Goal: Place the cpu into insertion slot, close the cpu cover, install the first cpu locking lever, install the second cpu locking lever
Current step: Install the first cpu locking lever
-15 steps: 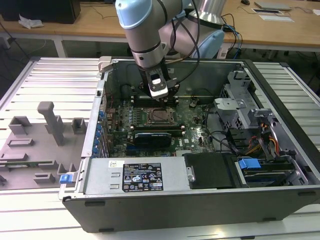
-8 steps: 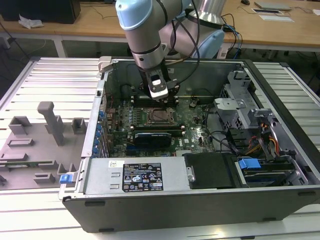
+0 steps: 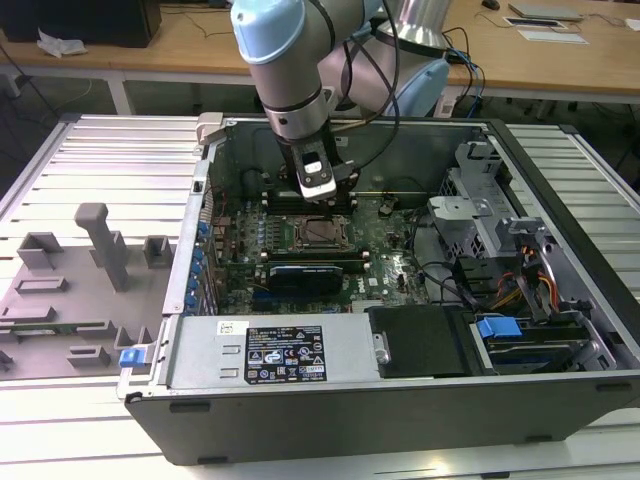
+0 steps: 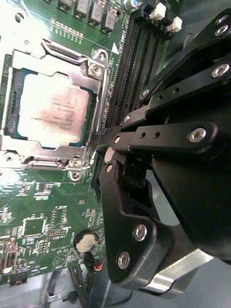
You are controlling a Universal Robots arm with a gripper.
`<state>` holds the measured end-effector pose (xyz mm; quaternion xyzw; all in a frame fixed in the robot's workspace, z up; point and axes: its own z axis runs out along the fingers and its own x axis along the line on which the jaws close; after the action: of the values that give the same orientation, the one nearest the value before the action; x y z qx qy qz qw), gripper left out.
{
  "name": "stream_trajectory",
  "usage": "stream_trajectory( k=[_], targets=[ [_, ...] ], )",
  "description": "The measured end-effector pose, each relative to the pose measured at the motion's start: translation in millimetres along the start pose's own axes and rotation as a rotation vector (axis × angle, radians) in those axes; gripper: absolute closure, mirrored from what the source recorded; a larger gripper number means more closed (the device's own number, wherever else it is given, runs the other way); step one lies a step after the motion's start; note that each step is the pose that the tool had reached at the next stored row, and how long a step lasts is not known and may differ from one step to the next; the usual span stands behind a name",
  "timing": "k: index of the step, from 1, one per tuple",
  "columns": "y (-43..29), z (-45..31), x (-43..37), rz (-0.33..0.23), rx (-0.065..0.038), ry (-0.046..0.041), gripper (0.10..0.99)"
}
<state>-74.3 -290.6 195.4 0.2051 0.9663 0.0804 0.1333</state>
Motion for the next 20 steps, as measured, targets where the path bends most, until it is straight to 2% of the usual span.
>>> stream_trajectory(
  k=[3, 7, 11, 13, 15, 18, 20],
  targets=[
    [0.3, -1.7, -0.4, 0.000, 0.000, 0.0002, 0.980],
    [2.5, -11.6, -2.8, 0.001, 0.000, 0.0000, 0.980],
    [5.3, -24.1, -5.7, 0.002, 0.000, -0.0003, 0.980],
    [8.0, -36.3, -8.6, 0.003, 0.001, -0.0005, 0.980],
    [9.6, -43.7, -10.3, 0.004, 0.001, -0.0007, 0.980],
    [11.2, -50.6, -12.0, 0.005, 0.001, -0.0008, 0.980],
    [11.2, -50.6, -12.0, 0.005, 0.001, -0.0009, 0.980]
  ],
)
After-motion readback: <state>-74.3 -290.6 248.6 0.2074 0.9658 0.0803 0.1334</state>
